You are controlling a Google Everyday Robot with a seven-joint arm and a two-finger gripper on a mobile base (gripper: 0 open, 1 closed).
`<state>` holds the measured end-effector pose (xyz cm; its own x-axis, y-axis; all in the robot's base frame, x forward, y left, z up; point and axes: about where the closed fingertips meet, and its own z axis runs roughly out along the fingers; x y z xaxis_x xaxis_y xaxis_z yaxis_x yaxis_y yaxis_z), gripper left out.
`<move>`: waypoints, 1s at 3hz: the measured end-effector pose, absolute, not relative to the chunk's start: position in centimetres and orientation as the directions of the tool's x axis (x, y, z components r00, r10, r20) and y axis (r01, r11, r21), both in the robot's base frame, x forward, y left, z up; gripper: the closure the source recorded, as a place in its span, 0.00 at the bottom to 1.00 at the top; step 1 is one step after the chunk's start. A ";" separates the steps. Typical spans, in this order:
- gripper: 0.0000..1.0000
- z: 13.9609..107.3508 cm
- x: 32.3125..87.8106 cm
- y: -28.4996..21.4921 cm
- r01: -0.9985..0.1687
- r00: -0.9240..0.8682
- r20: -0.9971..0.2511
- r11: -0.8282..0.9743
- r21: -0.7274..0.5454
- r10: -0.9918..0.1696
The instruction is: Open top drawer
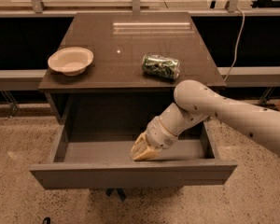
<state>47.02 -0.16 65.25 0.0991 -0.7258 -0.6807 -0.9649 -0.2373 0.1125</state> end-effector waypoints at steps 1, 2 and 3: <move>1.00 65.7 47.4 -0.9 -0.971 0.107 -0.666 -0.221 0.089 -0.738; 1.00 66.0 49.8 -2.0 -0.982 0.113 -0.658 -0.185 0.041 -0.745; 1.00 66.7 51.4 -2.6 -0.986 0.119 -0.652 -0.167 0.011 -0.749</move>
Offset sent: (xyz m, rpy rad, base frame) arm 0.0447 -0.0291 0.0091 -0.0210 -0.1141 -0.0855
